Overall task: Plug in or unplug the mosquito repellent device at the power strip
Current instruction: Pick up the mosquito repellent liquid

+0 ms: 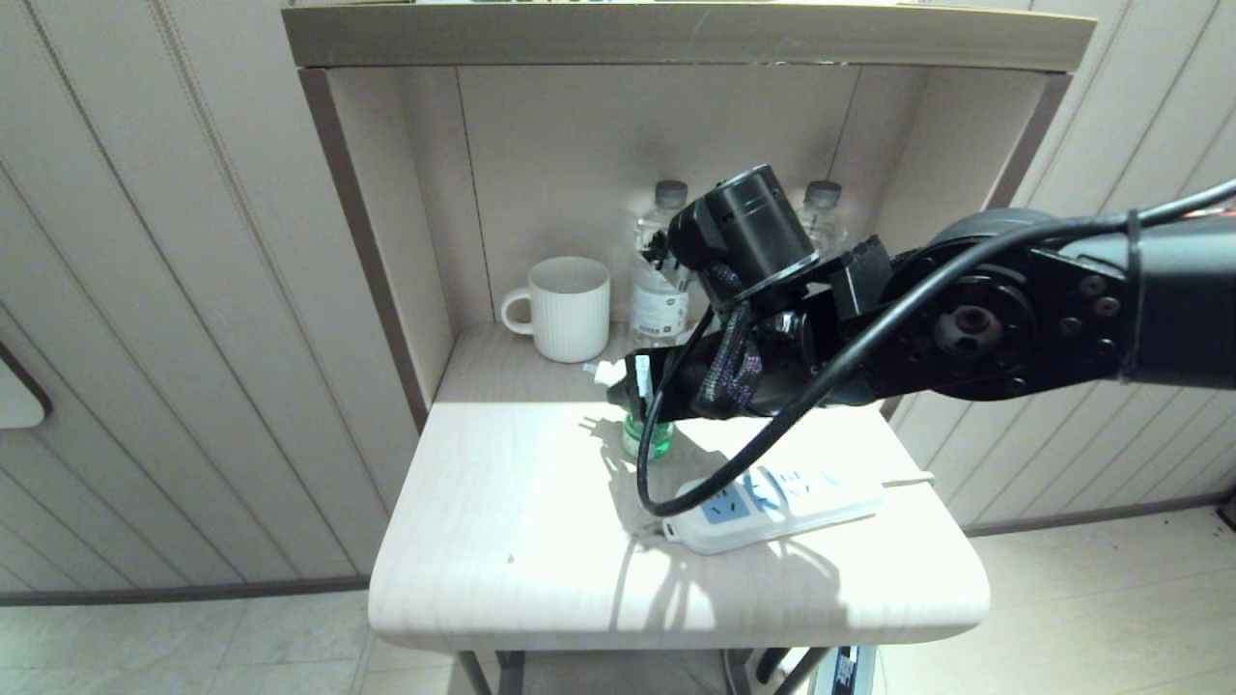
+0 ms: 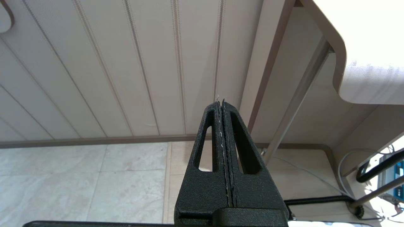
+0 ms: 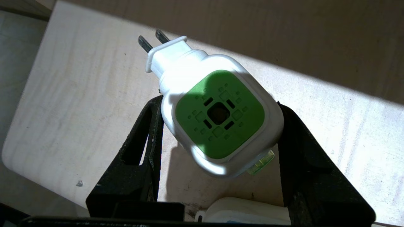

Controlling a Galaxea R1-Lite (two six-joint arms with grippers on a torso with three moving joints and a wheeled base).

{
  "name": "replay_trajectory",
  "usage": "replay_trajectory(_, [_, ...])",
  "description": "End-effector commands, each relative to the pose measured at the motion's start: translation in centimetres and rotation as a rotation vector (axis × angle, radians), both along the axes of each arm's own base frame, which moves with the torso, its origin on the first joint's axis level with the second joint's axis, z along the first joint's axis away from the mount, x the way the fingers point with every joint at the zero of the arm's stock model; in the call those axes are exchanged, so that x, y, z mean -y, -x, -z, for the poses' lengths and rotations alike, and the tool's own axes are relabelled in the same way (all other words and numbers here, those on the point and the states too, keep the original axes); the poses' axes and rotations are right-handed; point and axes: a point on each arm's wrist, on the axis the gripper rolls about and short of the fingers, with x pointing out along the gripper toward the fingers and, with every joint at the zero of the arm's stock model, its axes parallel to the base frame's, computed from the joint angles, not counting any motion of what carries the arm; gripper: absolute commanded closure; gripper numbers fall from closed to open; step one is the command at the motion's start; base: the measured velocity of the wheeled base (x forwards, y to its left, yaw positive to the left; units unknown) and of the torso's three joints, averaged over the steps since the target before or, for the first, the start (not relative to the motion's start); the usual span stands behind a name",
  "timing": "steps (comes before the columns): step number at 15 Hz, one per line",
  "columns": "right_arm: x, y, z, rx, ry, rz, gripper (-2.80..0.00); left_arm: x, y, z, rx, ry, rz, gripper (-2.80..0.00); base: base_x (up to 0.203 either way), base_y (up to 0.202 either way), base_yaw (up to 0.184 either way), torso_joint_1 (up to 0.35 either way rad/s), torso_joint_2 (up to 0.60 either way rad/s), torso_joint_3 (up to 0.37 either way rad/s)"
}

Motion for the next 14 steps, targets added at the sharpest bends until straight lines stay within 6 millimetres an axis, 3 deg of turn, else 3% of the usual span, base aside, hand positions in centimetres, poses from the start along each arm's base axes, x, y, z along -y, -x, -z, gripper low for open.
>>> replay_trajectory(1, [0.1,0.1,-0.5,0.026,-0.016,0.016,0.0,0.0,0.0,0.0,-0.002,0.0,0.0,0.0,0.0,0.0,0.0,0.0,0.0,0.0])
replay_trajectory(9, [-0.8,0.7,-0.3,0.03,-0.105,0.243,0.0,0.0,0.0,0.0,-0.002,0.0,-0.001,0.0,0.0,0.0,0.0,0.0,0.0,0.0])
replay_trajectory(14, [-1.0,0.6,0.7,0.065,-0.044,0.347,0.0,0.0,0.0,0.0,-0.002,0.0,-0.001,0.0,0.0,0.0,0.0,0.0,0.0,0.0])
